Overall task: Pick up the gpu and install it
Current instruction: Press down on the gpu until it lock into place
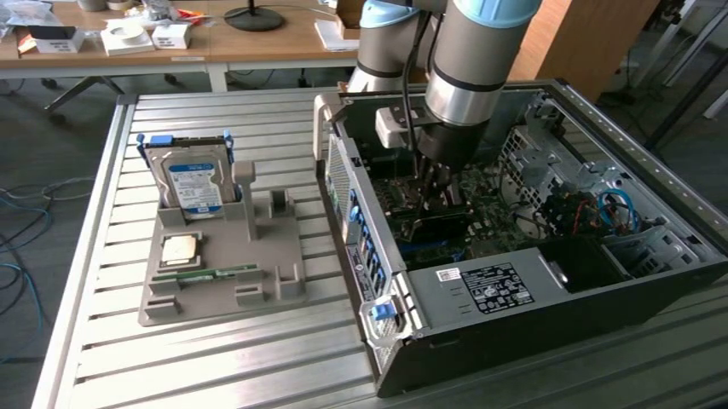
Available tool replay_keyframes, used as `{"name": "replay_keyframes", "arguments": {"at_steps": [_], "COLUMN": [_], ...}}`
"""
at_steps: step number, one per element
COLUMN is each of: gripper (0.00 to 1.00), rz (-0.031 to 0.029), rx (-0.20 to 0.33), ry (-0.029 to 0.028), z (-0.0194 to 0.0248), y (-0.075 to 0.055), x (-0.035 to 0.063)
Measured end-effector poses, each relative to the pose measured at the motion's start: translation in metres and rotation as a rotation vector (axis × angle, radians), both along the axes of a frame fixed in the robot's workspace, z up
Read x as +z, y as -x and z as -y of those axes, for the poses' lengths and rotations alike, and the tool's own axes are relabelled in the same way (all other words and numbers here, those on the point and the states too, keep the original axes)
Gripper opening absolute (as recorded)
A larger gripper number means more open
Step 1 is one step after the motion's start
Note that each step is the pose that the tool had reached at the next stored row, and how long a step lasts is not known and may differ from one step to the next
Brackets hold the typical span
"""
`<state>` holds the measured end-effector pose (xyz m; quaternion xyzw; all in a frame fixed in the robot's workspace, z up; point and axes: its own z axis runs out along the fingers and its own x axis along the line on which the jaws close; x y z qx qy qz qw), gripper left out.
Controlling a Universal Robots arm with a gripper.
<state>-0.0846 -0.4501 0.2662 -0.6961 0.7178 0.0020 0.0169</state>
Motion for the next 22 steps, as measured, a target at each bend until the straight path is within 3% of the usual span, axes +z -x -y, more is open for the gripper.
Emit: {"name": "replay_keyframes", "arguments": {"at_steps": [22], "gripper": [0.11], "rz": [0.0], "rx": [0.0], "ry": [-0.0002], "z": [0.0004], "y": [0.001], "x": [-0.0014]}}
